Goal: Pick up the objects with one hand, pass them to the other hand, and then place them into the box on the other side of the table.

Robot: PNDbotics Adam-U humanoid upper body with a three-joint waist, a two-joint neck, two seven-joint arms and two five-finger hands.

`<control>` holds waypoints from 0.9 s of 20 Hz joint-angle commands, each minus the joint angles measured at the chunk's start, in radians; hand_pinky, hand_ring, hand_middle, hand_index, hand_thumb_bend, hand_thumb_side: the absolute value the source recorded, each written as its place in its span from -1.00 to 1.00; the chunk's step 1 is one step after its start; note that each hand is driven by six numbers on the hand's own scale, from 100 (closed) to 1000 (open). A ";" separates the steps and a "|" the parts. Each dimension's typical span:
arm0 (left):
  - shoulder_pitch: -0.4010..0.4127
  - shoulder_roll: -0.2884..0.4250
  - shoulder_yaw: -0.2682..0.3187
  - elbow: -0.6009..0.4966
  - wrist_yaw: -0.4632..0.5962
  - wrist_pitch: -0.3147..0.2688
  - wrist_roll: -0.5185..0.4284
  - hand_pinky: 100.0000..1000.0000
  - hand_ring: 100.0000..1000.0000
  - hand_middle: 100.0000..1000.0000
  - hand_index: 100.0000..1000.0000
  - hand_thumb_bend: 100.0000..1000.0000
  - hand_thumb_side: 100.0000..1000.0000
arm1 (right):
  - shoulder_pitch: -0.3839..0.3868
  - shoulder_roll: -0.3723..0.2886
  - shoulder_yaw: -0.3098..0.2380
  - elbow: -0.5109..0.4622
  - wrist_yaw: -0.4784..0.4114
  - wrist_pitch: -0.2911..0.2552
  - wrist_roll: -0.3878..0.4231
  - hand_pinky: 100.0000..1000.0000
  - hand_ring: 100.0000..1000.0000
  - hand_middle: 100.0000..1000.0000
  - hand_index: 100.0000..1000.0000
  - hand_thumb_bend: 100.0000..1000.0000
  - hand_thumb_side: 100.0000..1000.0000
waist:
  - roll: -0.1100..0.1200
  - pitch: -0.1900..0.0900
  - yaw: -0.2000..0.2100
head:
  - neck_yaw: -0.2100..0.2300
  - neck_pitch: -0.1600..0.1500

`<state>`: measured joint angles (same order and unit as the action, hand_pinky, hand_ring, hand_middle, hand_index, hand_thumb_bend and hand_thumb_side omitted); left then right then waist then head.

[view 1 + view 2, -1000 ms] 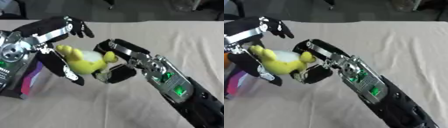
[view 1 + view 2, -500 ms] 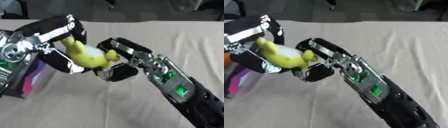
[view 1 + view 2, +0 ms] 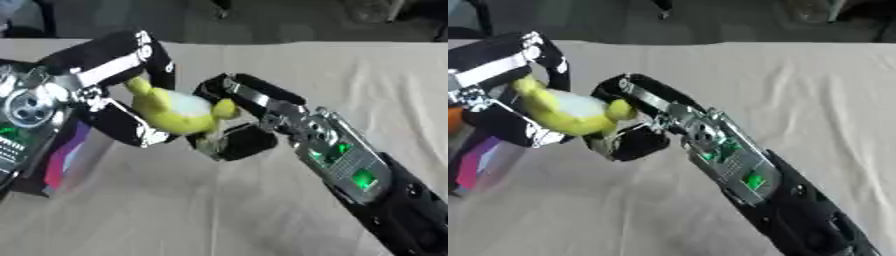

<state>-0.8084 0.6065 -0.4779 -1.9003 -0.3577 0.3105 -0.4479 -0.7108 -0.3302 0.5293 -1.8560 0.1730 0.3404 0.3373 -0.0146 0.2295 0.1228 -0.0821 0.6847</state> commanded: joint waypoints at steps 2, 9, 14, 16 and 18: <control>0.010 0.057 0.062 -0.025 0.013 0.012 0.071 0.32 -0.22 -0.57 -0.40 -0.36 -1.00 | -0.003 -0.044 -0.010 -0.039 0.033 -0.017 0.018 0.78 0.71 0.70 0.80 -0.14 0.60 | 0.002 -0.024 -0.002 | -0.003 0.013; 0.138 0.189 0.188 -0.017 0.080 0.061 0.214 0.32 -0.25 -0.63 -0.45 -0.32 -1.00 | 0.020 -0.144 -0.060 -0.081 0.009 -0.003 -0.022 0.78 0.71 0.70 0.79 -0.20 0.51 | 0.002 -0.023 -0.005 | 0.029 0.018; 0.240 0.275 0.274 0.016 0.114 0.084 0.296 0.32 -0.24 -0.62 -0.44 -0.30 -1.00 | 0.035 -0.208 -0.106 -0.106 -0.011 0.022 -0.072 0.77 0.69 0.68 0.77 -0.24 0.34 | -0.004 -0.022 -0.005 | 0.065 0.002; 0.285 0.307 0.317 0.058 0.111 0.094 0.333 0.32 -0.24 -0.62 -0.44 -0.31 -1.00 | 0.042 -0.239 -0.131 -0.112 -0.013 0.032 -0.101 0.77 0.68 0.68 0.77 -0.24 0.25 | -0.007 -0.021 -0.003 | 0.085 -0.003; 0.313 0.323 0.349 0.105 0.111 0.094 0.362 0.32 -0.23 -0.61 -0.43 -0.31 -1.00 | 0.045 -0.260 -0.150 -0.120 -0.019 0.040 -0.125 0.76 0.68 0.67 0.76 -0.26 0.19 | -0.011 -0.019 -0.001 | 0.110 -0.010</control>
<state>-0.4887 0.8803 -0.1668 -1.8111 -0.2474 0.4030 -0.1071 -0.6559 -0.5548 0.4036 -1.9532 0.1618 0.3765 0.2292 -0.0164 0.2294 0.1200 0.0131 0.6894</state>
